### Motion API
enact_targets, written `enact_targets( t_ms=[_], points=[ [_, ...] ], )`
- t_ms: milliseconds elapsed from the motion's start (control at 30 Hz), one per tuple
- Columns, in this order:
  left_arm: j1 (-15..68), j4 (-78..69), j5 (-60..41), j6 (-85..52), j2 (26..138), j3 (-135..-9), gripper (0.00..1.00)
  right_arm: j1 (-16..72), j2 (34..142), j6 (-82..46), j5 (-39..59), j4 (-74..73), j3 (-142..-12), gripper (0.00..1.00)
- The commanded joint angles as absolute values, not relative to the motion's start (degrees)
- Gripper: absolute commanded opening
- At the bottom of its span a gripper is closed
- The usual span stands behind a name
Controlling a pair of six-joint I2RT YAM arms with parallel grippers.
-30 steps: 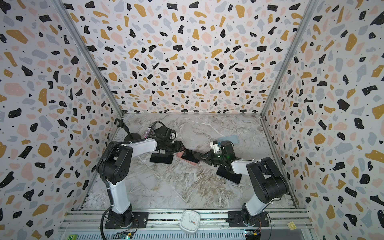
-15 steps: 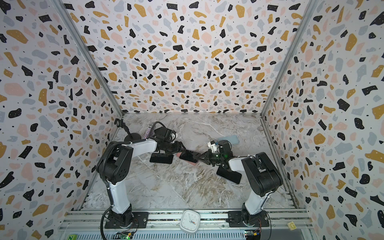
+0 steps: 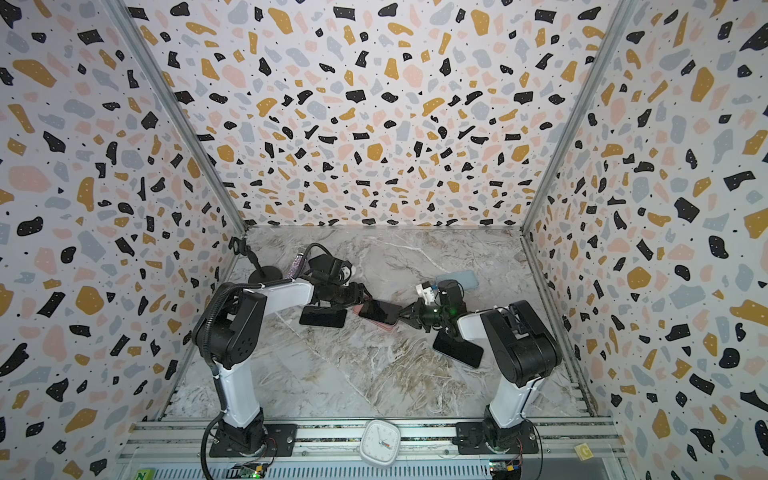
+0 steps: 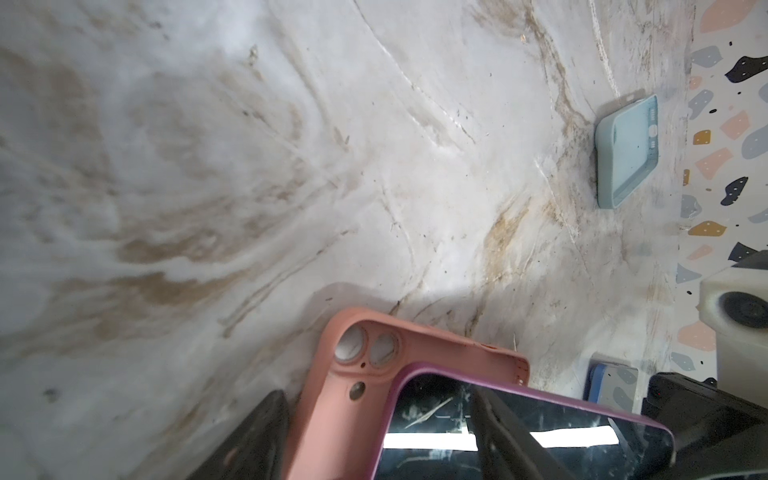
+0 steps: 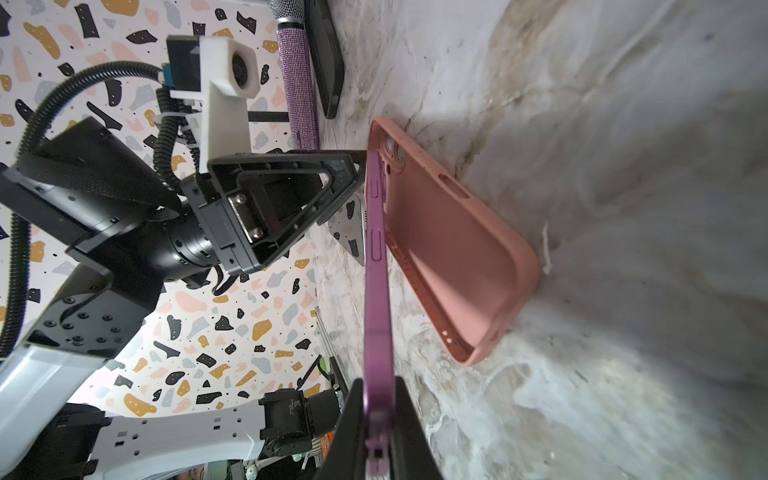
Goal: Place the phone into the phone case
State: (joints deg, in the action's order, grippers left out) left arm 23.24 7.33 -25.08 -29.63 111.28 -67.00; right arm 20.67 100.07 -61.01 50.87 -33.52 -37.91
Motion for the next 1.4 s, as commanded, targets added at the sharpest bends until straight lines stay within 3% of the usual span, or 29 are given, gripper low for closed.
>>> enact_targets(
  t_ms=[0, 1367],
  points=[
    [22.9, 5.7, -26.3, -30.4, 109.7, -65.8, 0.72, 20.2, 100.5, -61.3, 51.1, -34.9, -39.0, 0.00],
    [23.4, 0.5, -27.5, -33.8, 108.9, -61.2, 0.69, 24.7, 108.6, -65.4, 51.9, -39.3, -40.5, 0.00]
  ],
)
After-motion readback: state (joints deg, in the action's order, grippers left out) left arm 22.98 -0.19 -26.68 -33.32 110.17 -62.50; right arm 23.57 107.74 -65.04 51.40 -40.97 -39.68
